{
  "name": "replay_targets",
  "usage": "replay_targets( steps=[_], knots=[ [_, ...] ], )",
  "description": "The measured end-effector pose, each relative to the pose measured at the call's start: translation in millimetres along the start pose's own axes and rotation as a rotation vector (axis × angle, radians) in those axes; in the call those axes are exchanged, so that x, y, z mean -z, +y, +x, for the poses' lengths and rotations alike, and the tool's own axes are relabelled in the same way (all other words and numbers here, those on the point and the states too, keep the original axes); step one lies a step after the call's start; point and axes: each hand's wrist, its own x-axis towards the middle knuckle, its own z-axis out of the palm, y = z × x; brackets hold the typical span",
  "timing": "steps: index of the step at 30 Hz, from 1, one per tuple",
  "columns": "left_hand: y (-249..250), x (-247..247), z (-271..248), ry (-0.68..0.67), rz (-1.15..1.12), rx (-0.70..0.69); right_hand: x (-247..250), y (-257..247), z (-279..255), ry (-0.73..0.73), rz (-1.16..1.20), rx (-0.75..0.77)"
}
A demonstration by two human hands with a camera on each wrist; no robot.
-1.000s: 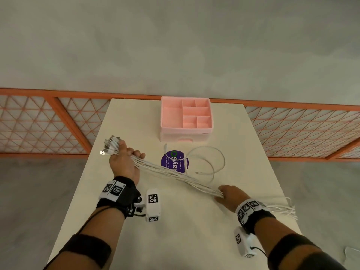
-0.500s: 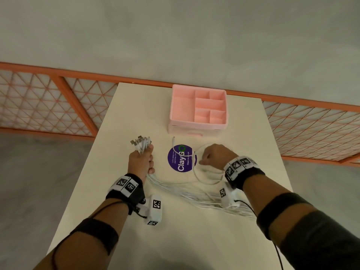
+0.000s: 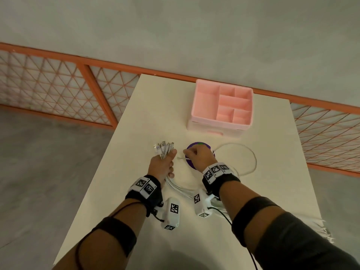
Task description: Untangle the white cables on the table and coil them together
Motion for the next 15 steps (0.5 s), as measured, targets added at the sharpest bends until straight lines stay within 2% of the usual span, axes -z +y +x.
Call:
replay_targets(
  steps=[4, 6, 8, 10, 15],
  knots=[
    [0, 1, -3, -0.039, -0.096, 0.105, 2, -21, -23, 0.012, 0.175, 0.048],
    [0, 2, -4, -0.049, -0.139, 0.148, 3, -27, -36, -0.044, 0.151, 0.028],
    [0, 3, -7, -0.053, -0.143, 0.149, 6, -29, -45, -0.149, 0.056, 0.006],
    [0, 3, -10, -0.056, -0.129, 0.144, 9, -29, -50, -0.211, 0.064, 0.014],
    [3, 0, -24, -0.069, -0.175, 0.157, 13, -38, -62, 0.001, 0.242, 0.141]
  ],
)
